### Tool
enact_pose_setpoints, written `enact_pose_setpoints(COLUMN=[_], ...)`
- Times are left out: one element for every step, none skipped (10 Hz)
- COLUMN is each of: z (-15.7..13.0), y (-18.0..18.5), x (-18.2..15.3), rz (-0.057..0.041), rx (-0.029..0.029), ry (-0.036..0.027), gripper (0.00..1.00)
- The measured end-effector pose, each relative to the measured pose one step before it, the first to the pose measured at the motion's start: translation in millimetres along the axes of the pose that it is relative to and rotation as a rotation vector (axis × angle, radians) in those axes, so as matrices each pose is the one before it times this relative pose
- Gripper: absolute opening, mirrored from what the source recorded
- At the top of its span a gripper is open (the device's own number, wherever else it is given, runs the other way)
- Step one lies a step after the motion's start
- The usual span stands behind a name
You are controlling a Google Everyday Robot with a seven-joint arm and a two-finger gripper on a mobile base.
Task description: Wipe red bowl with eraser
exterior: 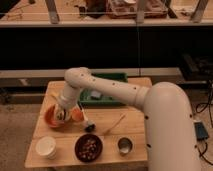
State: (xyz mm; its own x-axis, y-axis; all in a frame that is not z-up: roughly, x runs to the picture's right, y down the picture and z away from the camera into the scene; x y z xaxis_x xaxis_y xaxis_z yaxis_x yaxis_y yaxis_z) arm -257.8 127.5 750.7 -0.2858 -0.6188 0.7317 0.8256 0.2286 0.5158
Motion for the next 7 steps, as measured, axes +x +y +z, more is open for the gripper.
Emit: enact_pose_setpoints(z=[6.61, 4.53, 4.29, 2.95, 1.56, -0.13, -2.80], y=[-14.65, -10.03, -8.83, -5.25, -3.48, 1.05, 6.24], x=[4.74, 2.94, 0.05, -2.60, -4.83, -5.37, -7.89], rz=[-0.02615, -0.02261, -0.02395, -0.01653, -0.01032, -0.00210, 0.00688], rx=[-0.00320, -0.00110, -0.00465, -0.00269, -0.00214, -0.00097, 0.00412], ry=[-0.01268, -0.01237, -0.01859, -0.01324, -0.01167, -0.00610, -0.00151], gripper=[0.09, 0.09, 0.09, 0.09, 0.09, 0.09, 0.09])
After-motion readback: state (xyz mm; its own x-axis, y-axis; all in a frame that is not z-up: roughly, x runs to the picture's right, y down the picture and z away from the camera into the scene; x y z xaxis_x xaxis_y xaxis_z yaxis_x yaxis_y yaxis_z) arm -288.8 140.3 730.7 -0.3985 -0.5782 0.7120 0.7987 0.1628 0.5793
